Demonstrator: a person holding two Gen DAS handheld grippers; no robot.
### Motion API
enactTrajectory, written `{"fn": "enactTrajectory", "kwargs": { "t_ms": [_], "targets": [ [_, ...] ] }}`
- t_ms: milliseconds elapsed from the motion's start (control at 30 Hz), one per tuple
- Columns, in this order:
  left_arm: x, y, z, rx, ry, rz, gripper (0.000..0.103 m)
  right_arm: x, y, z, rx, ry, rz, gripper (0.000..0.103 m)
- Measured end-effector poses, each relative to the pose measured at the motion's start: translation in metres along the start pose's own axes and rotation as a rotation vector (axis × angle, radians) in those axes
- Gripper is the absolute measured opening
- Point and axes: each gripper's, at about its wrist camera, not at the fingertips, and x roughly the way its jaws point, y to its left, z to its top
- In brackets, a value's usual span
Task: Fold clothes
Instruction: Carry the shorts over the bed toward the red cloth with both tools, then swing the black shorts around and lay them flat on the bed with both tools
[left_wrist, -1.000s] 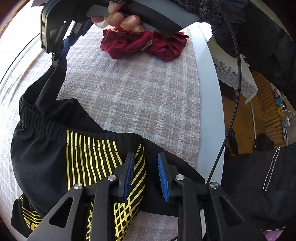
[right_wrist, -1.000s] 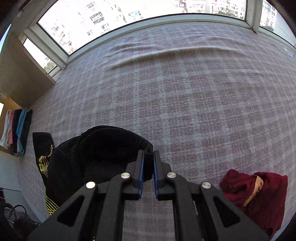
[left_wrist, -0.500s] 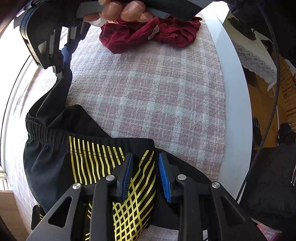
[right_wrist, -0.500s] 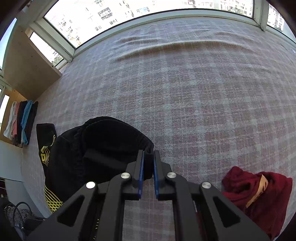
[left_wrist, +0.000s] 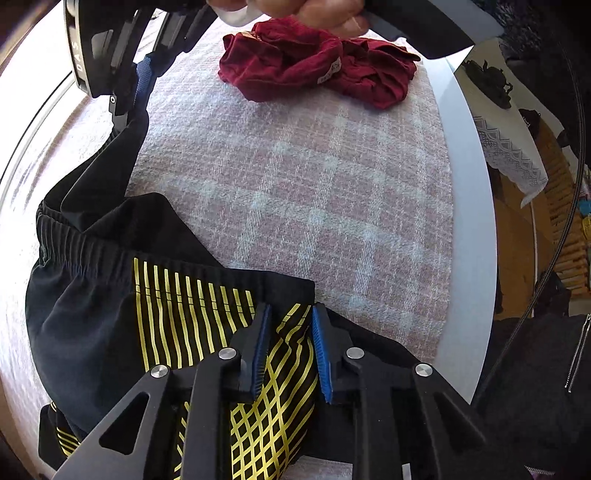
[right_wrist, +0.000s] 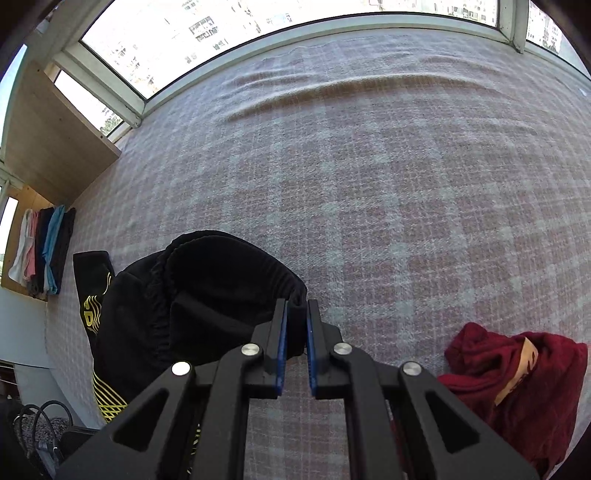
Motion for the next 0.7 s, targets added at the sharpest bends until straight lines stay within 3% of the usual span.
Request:
{"fn": "enactTrajectory", "kwargs": {
  "t_ms": [233,400,500,700],
  "targets": [
    [-0.021,0.033,-0.020,-0.222,-0.090,-0.248,0.008,-0.010,0.009,0.000,0.001,-0.017,-0.015,0.009],
    [-0.068,0.071,-0.034,-0.376,-0.240,-0.370,0.007,-0.023,0.013,-0.003,0.018,-0.041,-0.023,0.009],
    [-0.136,0.099,-0.072,-0.448,-0.399,-0.364,0.007,-0.044,0.017,-0.007,0.027,-0.098,-0.012,0.009],
    [-0.305,0.157,-0.185,-0.580,-0.725,-0.131,0.007,-0.134,0.053,-0.019,0.023,-0.302,0.062,0.009]
  ]
}}
